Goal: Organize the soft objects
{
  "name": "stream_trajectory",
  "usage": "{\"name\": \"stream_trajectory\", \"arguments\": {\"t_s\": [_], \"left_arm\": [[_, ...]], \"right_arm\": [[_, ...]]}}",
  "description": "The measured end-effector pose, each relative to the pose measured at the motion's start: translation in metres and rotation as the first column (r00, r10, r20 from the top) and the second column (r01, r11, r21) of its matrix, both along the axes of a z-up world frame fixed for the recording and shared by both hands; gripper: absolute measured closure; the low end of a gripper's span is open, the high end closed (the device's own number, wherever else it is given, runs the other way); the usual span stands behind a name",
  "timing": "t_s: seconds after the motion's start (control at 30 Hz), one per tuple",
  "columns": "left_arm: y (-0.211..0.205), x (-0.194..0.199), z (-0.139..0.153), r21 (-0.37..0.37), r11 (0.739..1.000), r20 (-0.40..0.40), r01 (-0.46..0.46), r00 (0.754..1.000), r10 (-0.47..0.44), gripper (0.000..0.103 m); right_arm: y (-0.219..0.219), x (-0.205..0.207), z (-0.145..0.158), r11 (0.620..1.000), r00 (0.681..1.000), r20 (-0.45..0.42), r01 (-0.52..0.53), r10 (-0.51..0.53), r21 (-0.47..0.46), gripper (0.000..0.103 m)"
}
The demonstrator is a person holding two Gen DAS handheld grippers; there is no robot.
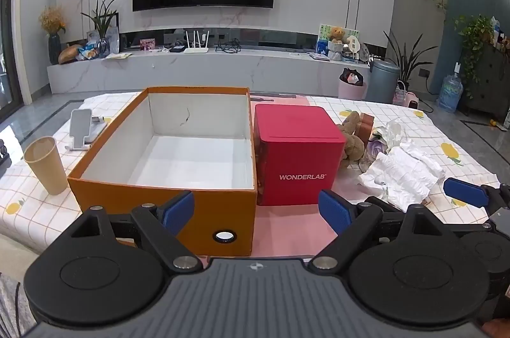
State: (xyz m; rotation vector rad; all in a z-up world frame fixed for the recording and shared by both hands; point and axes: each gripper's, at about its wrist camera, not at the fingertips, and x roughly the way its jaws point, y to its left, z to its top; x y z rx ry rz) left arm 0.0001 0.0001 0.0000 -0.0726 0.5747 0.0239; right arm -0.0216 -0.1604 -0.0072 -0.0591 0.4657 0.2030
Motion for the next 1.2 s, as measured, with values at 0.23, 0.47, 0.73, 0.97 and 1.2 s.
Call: {"name": "stream_trajectory", "arguments": {"t_s": [0.23, 0.47, 0.73, 0.97, 1.2], "left_arm": [[0.004, -0.001, -0.001, -0.015, 1.000, 0.021, 0.014, 1.000, -0.014, 0.003], [-0.003, -0.003, 0.000, 0.005, 1.000, 0.029, 0.022, 0.999, -0.023, 0.009], [-0.003, -0.003, -0.001, 0.014, 1.000, 0.019, 0.017, 1.000, -0.017, 0.009], [-0.002, -0.001, -0.005, 0.008, 1.000, -0.002, 0.013, 1.000, -0.013, 0.009], [-0.004, -0.001, -0.006, 0.011, 1.000, -0.010, 0.011, 1.000, -0.011, 0.009]], "right_arm": [[0.002, 0.000, 0.001, 1.000, 1.000, -0.011, -0.001, 0.001, -0.011, 0.002], [-0.004, 0.002, 0.002, 1.000, 1.000, -0.008, 0.008, -0.008, -0.006, 0.002], [0.005, -0.003, 0.001, 0.999, 1.000, 0.000, 0.006, -0.006, -0.036, 0.003], [0.007, -0.003, 0.000, 0.999, 1.000, -0.003, 0.002, -0.002, -0.053, 0.003], [0.011, -0.005, 0.000, 0.997, 1.000, 0.004, -0.006, 0.006, -0.075, 0.003]]}}
